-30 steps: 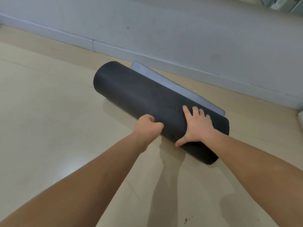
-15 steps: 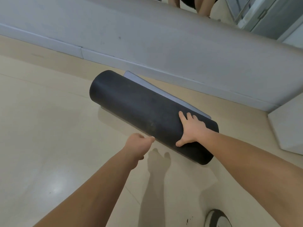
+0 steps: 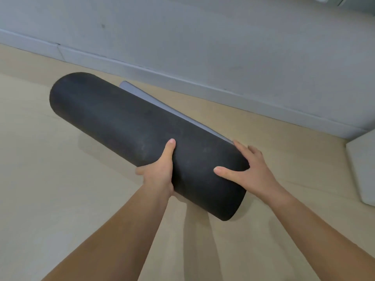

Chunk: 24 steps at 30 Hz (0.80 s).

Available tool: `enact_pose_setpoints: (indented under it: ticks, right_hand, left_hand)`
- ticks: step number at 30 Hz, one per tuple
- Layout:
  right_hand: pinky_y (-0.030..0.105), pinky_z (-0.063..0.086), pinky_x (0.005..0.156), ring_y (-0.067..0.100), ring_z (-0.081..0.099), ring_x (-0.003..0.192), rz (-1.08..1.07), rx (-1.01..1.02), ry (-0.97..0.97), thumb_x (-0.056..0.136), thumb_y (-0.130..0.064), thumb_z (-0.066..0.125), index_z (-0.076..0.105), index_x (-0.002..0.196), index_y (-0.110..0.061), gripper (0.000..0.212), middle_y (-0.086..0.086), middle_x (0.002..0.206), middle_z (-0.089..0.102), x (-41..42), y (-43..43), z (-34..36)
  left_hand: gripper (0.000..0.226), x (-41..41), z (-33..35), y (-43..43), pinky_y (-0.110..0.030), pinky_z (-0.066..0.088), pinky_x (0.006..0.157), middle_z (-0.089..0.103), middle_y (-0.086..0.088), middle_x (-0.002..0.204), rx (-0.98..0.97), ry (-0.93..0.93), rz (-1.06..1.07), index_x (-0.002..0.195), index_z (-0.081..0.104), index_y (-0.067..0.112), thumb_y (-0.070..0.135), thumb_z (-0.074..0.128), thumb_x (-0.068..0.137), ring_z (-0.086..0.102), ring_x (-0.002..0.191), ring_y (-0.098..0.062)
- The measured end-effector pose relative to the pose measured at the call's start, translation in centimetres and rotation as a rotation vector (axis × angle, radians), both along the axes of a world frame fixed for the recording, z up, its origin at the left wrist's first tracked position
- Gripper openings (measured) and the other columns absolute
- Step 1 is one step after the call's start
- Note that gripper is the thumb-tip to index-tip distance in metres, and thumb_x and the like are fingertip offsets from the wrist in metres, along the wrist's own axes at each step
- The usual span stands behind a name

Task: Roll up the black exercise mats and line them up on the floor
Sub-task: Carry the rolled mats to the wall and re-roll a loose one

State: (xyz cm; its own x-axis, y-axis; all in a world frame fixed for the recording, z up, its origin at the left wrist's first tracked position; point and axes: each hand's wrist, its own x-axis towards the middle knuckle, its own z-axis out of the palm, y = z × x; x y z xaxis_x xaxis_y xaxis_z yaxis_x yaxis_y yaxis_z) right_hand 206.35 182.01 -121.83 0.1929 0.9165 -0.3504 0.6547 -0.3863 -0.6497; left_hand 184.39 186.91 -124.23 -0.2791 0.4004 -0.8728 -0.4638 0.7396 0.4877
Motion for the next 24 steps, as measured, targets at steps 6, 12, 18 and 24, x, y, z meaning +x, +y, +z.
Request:
enact_pose_setpoints:
  ticks: [6,12,18,24]
  right_hand:
    - [0.038,0.056,0.102,-0.001,0.061,0.120,-0.480,0.118,0.573,0.064,-0.045,0.102,0.035,0.149,-0.065,0.109,-0.032,0.142,0.053,0.8,-2.3,-4.1]
    - [0.036,0.064,0.086,0.003,0.070,0.113,-0.549,0.084,0.706,0.073,-0.032,0.099,0.035,0.153,-0.055,0.105,-0.027,0.133,0.065,1.9,-1.1,-4.4]
    - [0.026,0.062,0.059,0.008,0.078,0.089,-0.529,0.023,0.725,0.078,-0.026,0.096,0.060,0.128,-0.040,0.064,-0.013,0.121,0.074,3.8,2.8,-3.5]
    - [0.034,0.062,0.071,0.021,0.076,0.104,-0.455,-0.052,0.627,0.060,-0.041,0.098,0.057,0.138,-0.026,0.089,-0.002,0.127,0.073,9.8,8.8,-0.7]
  left_hand:
    - [0.126,3.0,1.2,4.5,-0.078,0.045,0.099,0.056,-0.004,0.138,-0.097,-0.017,-0.117,0.149,0.038,0.029,0.066,0.099,0.047,0.055,0.119,-0.045]
    - [0.095,0.9,-0.1,1.8,-0.065,0.057,0.096,0.051,-0.009,0.135,0.038,0.036,-0.166,0.147,0.031,0.025,0.053,0.091,0.078,0.061,0.116,-0.040]
    - [0.104,1.8,-1.2,3.6,-0.058,0.066,0.074,0.056,-0.003,0.129,0.165,0.003,0.007,0.140,0.033,0.027,0.042,0.103,0.065,0.068,0.108,-0.036]
    - [0.110,7.8,-0.1,6.1,-0.062,0.065,0.078,0.054,-0.005,0.130,0.183,-0.051,0.101,0.138,0.032,0.026,0.041,0.106,0.059,0.066,0.107,-0.035]
